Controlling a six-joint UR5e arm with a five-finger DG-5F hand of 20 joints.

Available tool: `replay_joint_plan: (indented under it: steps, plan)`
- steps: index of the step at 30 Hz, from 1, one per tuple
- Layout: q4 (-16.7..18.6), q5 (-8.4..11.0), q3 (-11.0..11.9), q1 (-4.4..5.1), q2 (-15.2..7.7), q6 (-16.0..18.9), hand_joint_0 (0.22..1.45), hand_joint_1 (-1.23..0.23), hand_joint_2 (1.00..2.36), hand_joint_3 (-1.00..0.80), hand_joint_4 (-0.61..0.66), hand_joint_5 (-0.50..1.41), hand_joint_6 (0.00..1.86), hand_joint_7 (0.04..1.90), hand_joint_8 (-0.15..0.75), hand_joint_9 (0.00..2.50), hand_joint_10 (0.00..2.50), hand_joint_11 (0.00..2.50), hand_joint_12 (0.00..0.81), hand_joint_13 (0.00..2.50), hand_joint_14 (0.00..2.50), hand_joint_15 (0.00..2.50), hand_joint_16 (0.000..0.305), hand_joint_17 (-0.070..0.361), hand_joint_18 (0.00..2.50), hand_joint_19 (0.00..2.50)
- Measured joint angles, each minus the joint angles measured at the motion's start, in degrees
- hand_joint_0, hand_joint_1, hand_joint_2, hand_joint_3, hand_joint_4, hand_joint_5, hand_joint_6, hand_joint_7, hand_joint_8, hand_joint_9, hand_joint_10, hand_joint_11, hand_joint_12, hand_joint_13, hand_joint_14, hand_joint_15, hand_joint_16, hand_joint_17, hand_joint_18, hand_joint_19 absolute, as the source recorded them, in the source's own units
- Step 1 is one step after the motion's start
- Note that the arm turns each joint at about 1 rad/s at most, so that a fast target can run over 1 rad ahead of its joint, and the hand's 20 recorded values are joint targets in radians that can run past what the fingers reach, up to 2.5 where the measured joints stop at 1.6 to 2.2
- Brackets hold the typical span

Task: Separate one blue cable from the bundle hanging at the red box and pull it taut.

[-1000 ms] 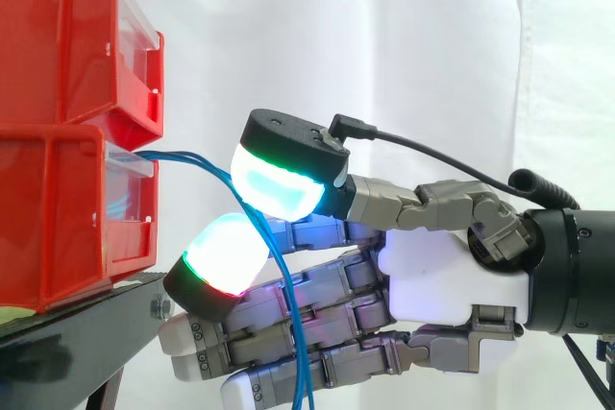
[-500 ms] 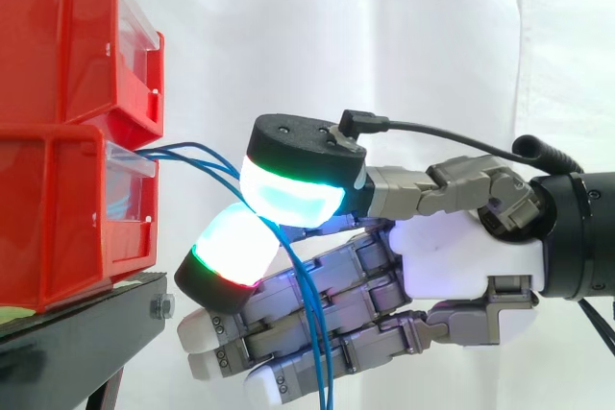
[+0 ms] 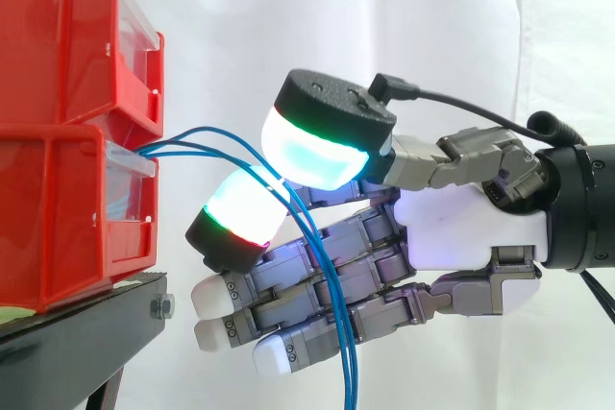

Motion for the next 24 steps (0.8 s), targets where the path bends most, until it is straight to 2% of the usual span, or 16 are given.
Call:
replay_joint_plan:
  steps: [4,6,8,13,18,24]
  plan:
    - [0.01,0.0,0.0,-0.02,0.01,-0.07,0.49,-0.62,1.0,-0.5,0.17,-0.21,0.84,0.87,0.284,0.63,0.02,0.41,0.314,0.4,0.0,0.13,0.045,0.1,0.47,0.33]
    - [0.02,0.0,0.0,-0.01,0.02,-0.11,0.56,-0.49,1.0,-0.5,0.15,-0.2,0.83,0.93,0.275,0.65,0.01,0.41,0.295,0.4,0.01,0.14,0.041,0.092,0.45,0.35]
    - [0.02,0.02,0.0,-0.01,0.01,-0.16,0.59,-0.47,1.0,-0.5,0.14,-0.2,0.84,0.95,0.269,0.65,0.02,0.41,0.293,0.4,0.0,0.13,0.04,0.09,0.45,0.35]
    - [0.02,0.06,0.0,-0.01,0.02,-0.22,0.63,-0.52,1.01,-0.41,0.11,-0.2,0.87,0.97,0.272,0.65,0.01,0.41,0.293,0.39,0.01,0.14,0.04,0.09,0.44,0.36]
    - [0.02,0.07,0.0,0.0,-0.01,-0.22,0.63,-0.65,1.02,-0.27,0.12,-0.21,0.88,1.01,0.274,0.64,0.02,0.44,0.301,0.38,0.01,0.14,0.041,0.091,0.44,0.36]
    - [0.02,0.02,0.0,-0.05,-0.02,-0.21,0.65,-0.71,1.02,-0.26,0.08,-0.22,0.9,0.96,0.27,0.63,0.02,0.49,0.304,0.38,0.01,0.14,0.041,0.092,0.44,0.34]
